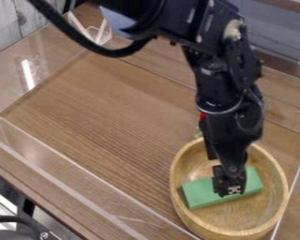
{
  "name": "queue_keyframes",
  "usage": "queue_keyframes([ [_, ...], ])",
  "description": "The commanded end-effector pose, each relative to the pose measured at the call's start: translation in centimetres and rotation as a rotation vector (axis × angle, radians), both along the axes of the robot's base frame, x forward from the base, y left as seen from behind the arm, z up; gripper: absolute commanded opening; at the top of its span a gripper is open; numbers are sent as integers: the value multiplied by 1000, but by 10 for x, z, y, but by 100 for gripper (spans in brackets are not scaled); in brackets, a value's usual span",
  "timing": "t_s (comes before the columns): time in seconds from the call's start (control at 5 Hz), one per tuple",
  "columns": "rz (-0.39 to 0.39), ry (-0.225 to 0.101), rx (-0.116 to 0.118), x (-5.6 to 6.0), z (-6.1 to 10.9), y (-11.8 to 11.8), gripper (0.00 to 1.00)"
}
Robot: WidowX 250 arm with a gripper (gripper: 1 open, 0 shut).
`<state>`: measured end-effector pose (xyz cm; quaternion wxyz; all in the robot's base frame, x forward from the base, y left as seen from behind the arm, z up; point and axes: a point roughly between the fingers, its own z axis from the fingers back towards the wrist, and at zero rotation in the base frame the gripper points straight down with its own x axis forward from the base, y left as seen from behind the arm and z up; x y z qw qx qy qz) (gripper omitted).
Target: Remove the green block from the brown bowl and put it on the table
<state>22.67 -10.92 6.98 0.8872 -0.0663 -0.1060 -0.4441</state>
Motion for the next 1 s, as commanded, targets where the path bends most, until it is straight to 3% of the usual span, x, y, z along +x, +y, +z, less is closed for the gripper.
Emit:
queue_keyframes([
  [0.0, -7, 15, 8, -1, -1, -3, 100],
  [0.4, -24, 54, 43, -4, -6, -7, 100],
  [0.8, -34, 45, 78, -5, -6, -9, 100],
])
